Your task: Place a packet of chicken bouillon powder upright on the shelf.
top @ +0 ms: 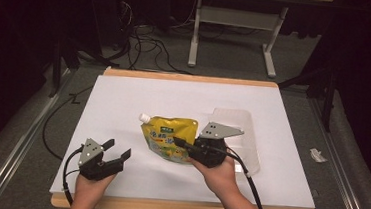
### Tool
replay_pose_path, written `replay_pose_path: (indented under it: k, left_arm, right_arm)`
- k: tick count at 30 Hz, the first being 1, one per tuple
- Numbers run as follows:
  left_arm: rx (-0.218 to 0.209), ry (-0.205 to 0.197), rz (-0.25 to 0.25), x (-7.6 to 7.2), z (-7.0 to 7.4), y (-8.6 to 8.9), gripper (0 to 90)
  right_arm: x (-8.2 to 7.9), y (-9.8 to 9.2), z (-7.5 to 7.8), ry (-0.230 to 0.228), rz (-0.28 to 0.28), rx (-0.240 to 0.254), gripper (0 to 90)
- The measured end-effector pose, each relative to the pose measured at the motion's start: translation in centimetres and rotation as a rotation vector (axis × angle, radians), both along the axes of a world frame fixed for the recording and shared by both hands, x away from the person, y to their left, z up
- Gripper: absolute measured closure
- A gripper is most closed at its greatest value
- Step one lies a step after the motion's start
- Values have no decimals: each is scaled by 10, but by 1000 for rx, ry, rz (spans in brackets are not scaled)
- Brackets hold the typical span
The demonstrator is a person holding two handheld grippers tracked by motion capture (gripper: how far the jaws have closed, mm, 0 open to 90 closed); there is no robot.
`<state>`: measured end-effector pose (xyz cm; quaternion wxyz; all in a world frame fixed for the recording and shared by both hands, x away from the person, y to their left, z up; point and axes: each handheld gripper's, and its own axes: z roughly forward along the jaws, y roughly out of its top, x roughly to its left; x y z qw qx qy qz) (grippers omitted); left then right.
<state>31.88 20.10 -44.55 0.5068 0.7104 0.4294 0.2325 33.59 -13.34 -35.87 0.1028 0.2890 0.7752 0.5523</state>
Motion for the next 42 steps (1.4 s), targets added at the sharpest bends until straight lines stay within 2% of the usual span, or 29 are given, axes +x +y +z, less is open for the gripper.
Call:
replay_pose_path:
  k: [9,14,21,25,33,42]
  left_arm:
    - [0,12,14,1,-2,1,284]
    - [0,16,23,1,-3,2,284]
    - [20,-5,22,-5,2,-1,282]
    - [29,0,23,-5,1,-1,282]
    - [30,6,31,-2,-1,-2,281]
    - [35,2,21,-2,-1,-3,279]
  right_arm:
    - [-2,-21,18,-37,-7,8,900]
    - [-2,-35,26,-46,-4,-5,900]
    - [-5,-69,42,-69,-41,0,900]
    - [-5,-93,48,-67,-59,25,900]
    - [-4,-126,47,-68,-92,29,900]
    - [-8,-146,38,-58,-123,32,900]
